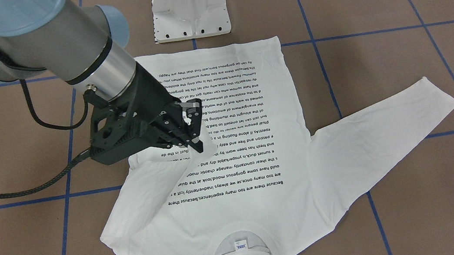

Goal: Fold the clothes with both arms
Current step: 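Lift the sleeve with the right gripper and carry it toward the collar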

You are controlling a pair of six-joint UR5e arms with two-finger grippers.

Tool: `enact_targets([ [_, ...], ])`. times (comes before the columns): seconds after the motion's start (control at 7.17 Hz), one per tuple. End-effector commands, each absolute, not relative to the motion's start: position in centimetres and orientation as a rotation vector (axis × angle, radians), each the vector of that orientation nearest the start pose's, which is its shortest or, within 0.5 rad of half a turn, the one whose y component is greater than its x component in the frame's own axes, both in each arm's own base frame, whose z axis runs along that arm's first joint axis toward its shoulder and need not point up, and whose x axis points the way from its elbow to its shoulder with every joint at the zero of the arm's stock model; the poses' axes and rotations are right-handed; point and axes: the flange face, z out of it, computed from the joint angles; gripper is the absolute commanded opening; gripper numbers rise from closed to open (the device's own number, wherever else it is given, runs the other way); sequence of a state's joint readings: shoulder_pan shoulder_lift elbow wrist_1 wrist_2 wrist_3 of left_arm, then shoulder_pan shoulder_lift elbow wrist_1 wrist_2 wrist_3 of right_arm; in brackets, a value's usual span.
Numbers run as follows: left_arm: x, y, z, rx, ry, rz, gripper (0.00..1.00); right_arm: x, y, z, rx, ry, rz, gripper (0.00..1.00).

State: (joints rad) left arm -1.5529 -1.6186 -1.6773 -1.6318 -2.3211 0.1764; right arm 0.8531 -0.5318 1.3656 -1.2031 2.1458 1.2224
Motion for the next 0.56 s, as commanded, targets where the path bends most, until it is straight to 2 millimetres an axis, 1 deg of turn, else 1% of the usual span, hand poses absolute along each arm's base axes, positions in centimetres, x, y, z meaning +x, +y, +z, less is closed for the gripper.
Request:
enact_targets([
  [0.0, -5.6, -52.2, 58.1, 0.256, 0.732, 0.261, 0.99, -48.0, -61.4, 1.8, 0.241, -1.192, 0.083, 0.0],
  [0.14, -5.6, -52.2, 58.2, 0.254, 0.732, 0.261, 0.99, -50.1, -61.8, 2.8, 0.23, -1.158, 0.079, 0.0],
  [0.28, -5.6, -52.3, 58.3, 0.252, 0.734, 0.26, 0.99, -51.2, -61.3, 2.9, 0.224, -1.153, 0.065, 0.0],
  [0.42, -5.6, -52.3, 58.5, 0.249, 0.734, 0.258, 0.99, -50.8, -60.9, 1.5, 0.238, -1.17, 0.056, 0.0],
])
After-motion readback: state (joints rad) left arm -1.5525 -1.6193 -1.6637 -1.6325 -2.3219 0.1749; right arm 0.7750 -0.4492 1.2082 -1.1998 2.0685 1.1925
